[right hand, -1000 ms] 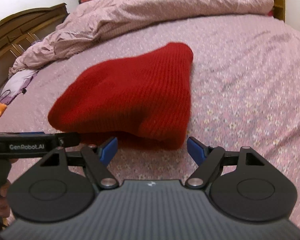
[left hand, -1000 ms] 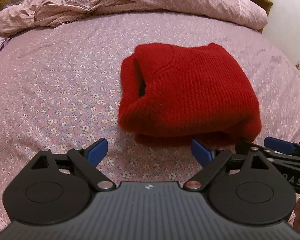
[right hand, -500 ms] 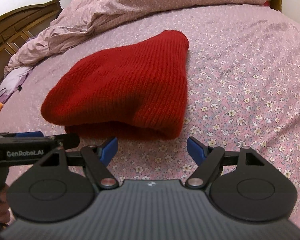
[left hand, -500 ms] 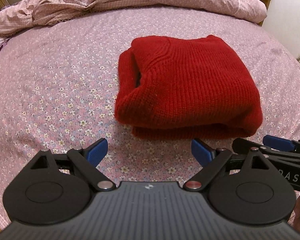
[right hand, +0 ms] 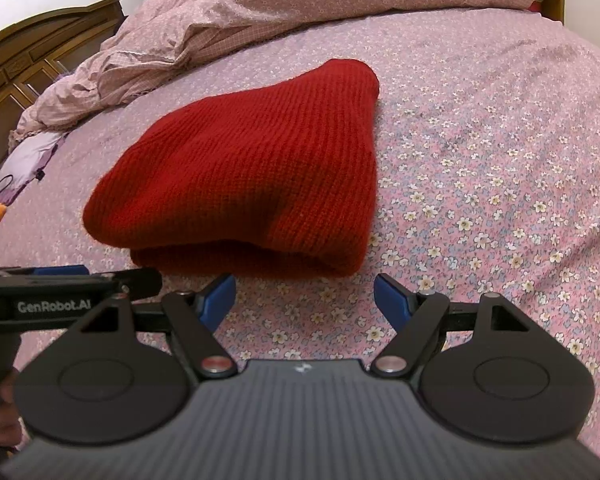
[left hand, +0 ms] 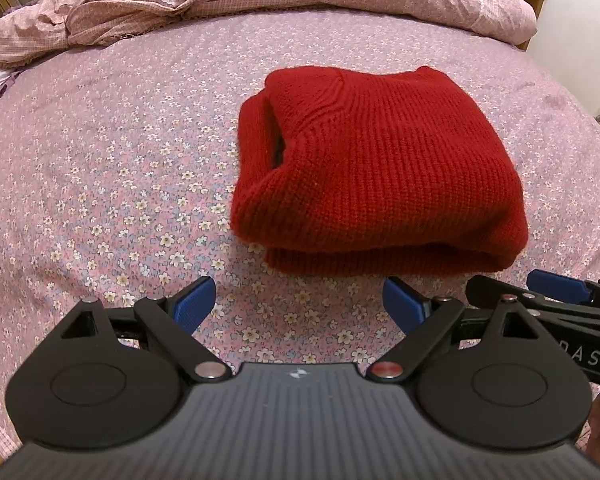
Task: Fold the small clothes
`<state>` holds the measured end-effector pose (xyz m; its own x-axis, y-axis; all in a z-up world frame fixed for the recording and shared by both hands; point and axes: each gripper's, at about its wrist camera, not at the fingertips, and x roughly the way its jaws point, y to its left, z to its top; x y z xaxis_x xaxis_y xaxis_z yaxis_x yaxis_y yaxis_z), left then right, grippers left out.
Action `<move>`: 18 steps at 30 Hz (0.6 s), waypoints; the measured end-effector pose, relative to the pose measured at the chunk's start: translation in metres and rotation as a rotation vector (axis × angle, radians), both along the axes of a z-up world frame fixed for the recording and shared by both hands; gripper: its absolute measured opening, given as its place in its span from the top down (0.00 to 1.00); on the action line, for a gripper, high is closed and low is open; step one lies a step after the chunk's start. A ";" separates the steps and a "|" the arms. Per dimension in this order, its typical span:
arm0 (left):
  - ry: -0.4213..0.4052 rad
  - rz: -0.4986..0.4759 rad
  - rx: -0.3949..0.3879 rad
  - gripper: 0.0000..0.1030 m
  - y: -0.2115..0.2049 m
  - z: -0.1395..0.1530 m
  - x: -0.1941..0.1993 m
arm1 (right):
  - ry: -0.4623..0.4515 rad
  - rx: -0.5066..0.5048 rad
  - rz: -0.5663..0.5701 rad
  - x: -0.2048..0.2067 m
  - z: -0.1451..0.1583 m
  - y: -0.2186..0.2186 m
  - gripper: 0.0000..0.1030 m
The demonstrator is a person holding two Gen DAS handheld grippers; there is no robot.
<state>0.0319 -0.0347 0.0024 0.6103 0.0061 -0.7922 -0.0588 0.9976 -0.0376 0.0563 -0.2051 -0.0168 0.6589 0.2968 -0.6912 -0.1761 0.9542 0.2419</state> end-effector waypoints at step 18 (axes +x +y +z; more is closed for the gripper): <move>-0.004 0.002 -0.008 0.10 -0.001 0.000 -0.001 | -0.002 -0.005 0.004 -0.001 0.000 0.001 0.25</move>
